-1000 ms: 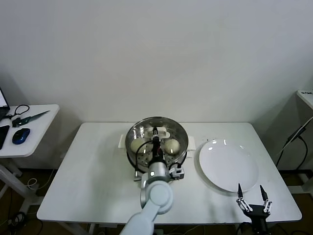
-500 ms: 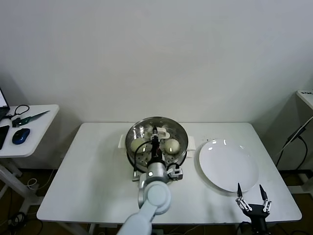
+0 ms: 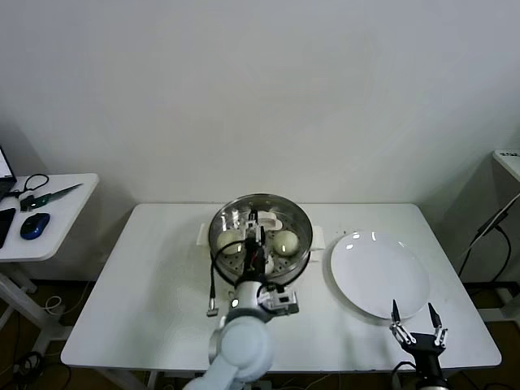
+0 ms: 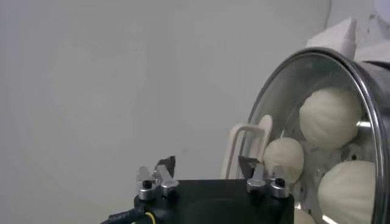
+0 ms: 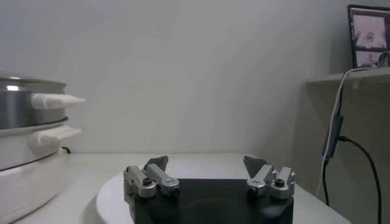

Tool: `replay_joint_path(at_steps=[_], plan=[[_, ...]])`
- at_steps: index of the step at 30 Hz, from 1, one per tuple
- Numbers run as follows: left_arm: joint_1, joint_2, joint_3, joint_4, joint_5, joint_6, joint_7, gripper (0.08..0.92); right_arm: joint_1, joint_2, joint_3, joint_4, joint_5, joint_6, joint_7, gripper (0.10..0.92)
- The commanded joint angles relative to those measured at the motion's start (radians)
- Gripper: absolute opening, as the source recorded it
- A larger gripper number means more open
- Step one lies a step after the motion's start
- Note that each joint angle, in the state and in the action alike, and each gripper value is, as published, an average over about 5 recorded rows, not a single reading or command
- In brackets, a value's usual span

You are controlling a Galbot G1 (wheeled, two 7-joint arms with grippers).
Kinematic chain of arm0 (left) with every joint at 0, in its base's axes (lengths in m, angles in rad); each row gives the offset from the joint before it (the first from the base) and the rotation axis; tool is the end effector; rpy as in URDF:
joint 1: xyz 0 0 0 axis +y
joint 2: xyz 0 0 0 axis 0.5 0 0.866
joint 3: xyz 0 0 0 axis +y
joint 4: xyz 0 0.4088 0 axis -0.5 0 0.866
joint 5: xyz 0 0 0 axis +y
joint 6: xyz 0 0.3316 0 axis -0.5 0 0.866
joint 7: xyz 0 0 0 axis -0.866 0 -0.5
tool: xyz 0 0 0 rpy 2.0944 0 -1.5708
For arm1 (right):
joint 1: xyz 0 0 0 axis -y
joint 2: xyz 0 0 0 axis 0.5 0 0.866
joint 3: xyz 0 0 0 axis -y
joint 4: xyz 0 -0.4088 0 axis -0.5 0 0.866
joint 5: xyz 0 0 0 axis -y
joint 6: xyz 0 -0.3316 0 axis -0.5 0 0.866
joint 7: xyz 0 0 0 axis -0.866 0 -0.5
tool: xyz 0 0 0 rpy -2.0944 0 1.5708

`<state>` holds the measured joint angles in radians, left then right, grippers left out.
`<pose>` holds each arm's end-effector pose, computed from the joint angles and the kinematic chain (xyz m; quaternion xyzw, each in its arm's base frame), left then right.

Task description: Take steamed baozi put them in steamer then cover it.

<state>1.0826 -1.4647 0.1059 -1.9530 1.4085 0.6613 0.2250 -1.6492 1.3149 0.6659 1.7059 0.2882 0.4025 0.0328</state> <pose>0.2378 -0.1499 -0.3113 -0.0303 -0.7891 -0.6134 0.0061 0.0753 -0.1373 -0.4648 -0.0658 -0.9976 0.0146 0.0154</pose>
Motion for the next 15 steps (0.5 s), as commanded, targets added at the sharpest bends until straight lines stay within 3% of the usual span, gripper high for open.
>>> replay_joint_path(at_steps=[1, 5, 10, 15], plan=[[0.066, 0.042, 0.012, -0.135, -0.093, -0.008, -0.006, 0.699, 0.004, -0.008, -0.003, 0.027, 0.012, -0.048, -0.007, 0.823], [0.144, 0.054, -0.075, -0.187, -0.325, -0.159, -0.135, 0.794, 0.003, -0.015, -0.008, 0.031, -0.035, -0.063, -0.038, 0.823], [0.248, 0.078, -0.333, -0.232, -0.855, -0.41, -0.331, 0.822, 0.008, -0.028, -0.024, 0.024, -0.074, -0.085, -0.06, 0.823], [0.399, 0.117, -0.629, -0.267, -1.245, -0.566, -0.37, 0.823, 0.021, -0.037, -0.029, 0.018, -0.075, -0.078, -0.068, 0.823]])
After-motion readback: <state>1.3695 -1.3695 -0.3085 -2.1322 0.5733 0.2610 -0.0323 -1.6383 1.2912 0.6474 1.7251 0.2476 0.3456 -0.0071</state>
